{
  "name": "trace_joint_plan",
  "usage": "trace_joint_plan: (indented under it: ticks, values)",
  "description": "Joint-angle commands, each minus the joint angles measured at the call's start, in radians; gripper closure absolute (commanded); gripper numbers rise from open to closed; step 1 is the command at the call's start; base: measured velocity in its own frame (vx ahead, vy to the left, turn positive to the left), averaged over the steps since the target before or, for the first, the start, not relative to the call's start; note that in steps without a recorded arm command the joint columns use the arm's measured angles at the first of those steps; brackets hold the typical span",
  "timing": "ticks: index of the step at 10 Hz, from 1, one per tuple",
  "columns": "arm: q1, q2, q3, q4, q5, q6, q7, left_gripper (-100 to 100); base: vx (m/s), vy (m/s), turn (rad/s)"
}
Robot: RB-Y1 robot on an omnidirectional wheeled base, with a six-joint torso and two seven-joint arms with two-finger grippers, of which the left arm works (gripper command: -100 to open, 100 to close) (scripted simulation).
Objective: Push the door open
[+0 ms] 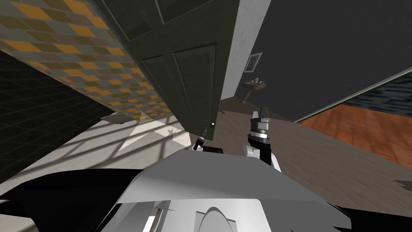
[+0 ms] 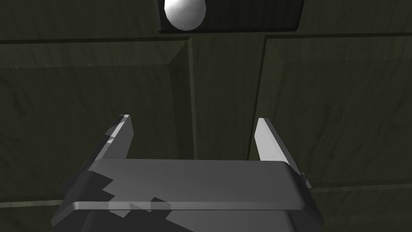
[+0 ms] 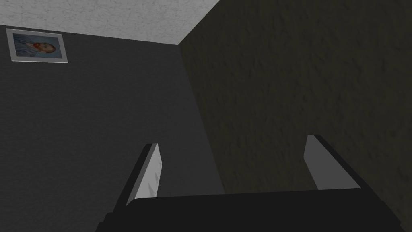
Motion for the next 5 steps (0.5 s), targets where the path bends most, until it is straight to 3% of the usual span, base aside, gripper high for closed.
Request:
trace_joint_plan:
  ticks: [1,2,5]
  values:
    - [-0.008,0.002,0.006,0.011,0.001,-0.006,0.001,-100,0.22,-0.147,-0.029]
    - [-0.012,-0.004,0.009,0.014,0.002,-0.005,0.001,-100,0.222,-0.16,-0.019]
    - [-0.022,-0.052,0.018,0.02,0.004,-0.004,0.003,-100,0.168,-0.122,-0.022]
